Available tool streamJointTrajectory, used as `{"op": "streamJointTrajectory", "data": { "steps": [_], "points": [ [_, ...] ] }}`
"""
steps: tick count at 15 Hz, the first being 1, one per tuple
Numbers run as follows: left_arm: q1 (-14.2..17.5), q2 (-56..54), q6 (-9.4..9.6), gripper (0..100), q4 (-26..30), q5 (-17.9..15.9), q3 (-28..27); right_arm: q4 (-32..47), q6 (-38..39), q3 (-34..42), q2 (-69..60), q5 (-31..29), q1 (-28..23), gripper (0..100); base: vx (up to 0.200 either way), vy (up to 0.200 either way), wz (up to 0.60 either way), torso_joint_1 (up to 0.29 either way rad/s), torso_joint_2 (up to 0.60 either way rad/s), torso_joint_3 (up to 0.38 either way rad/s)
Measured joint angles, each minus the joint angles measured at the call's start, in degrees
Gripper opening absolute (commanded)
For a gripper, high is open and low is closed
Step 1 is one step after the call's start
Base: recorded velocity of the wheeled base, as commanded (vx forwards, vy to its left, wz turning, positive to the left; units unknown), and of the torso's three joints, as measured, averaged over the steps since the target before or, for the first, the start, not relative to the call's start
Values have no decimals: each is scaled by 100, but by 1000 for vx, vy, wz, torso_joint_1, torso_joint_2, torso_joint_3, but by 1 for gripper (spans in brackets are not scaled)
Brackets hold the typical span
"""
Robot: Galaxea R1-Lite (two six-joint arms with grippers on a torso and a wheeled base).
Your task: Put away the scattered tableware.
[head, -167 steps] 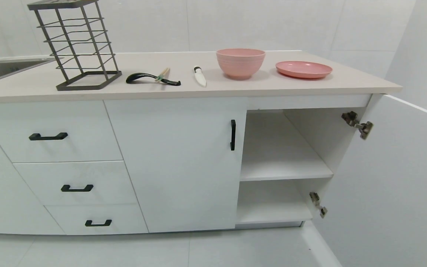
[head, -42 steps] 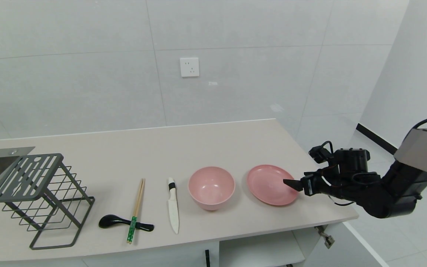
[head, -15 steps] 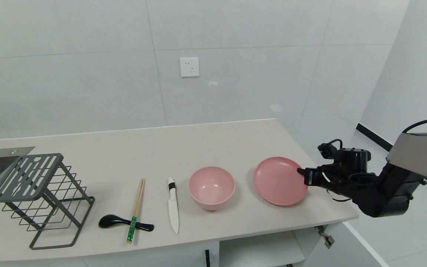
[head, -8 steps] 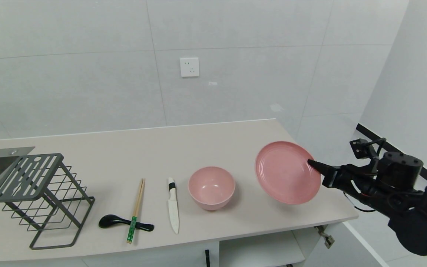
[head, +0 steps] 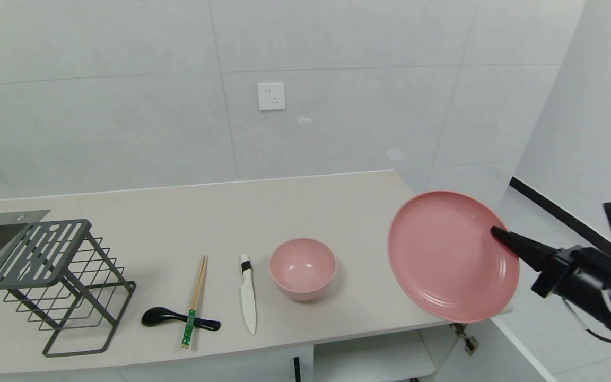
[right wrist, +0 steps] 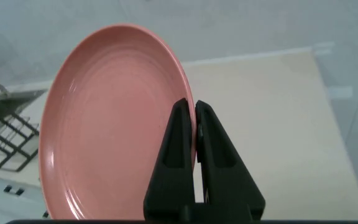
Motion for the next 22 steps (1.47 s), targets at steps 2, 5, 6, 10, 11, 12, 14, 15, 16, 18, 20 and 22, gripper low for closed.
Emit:
{"op": "streamJointTrajectory", "data": {
  "steps": [2, 5, 6, 10, 11, 12, 14, 15, 16, 18, 20, 22],
  "points": [
    [4, 0, 90, 100, -984, 35, -2, 123, 5, 149, -833, -74, -155, 0, 0, 0, 0, 0, 0, 0],
    [-15, 87, -82, 100, -301, -143, -355, 678, -39, 221, -1876, -104, -299, 0, 0, 0, 0, 0, 0, 0],
    [-48, 200, -90, 100, 290, -252, -656, 990, -48, 227, -2269, -107, -328, 0, 0, 0, 0, 0, 0, 0],
    [-356, 1081, -144, 100, 1766, -994, -1766, 2146, -52, 233, -3524, -107, -373, 0, 0, 0, 0, 0, 0, 0],
    [-428, 1448, -144, 100, 1846, -1200, -1929, 2690, -57, 224, -4024, -106, -408, 0, 0, 0, 0, 0, 0, 0],
    [-469, 1770, -141, 100, 1830, -1367, -2039, 2955, -57, 216, -4269, -107, -422, 0, 0, 0, 0, 0, 0, 0],
    [-527, 2600, -128, 100, 1586, -1709, -2213, 4157, -59, 199, -5250, -110, -538, 0, 0, 0, 0, 0, 0, 0],
    [-539, 3031, -123, 100, 1404, -1808, -2265, 4642, -57, 191, -5637, -110, -638, 0, 0, 0, 0, 0, 0, 0],
    [-550, 3480, -117, 100, 1167, -1879, -2309, 4981, -57, 183, -5921, -112, -718, 0, 0, 0, 0, 0, 0, 0],
    [-651, 4450, -108, 100, 599, -1938, -2359, 5554, -59, 179, -6435, -110, -862, 0, 0, 0, 0, 0, 0, 0],
    [-845, 5443, -106, 100, 13, -1947, -2389, 6381, -59, 168, -7158, -62, -1035, 0, 0, 0, 0, 0, 0, 0],
    [-1073, 6278, -104, 100, -255, -1949, -2448, 6539, -154, 124, -7472, 112, -989, 0, 0, 0, 0, 0, 0, 0]
  ]
}}
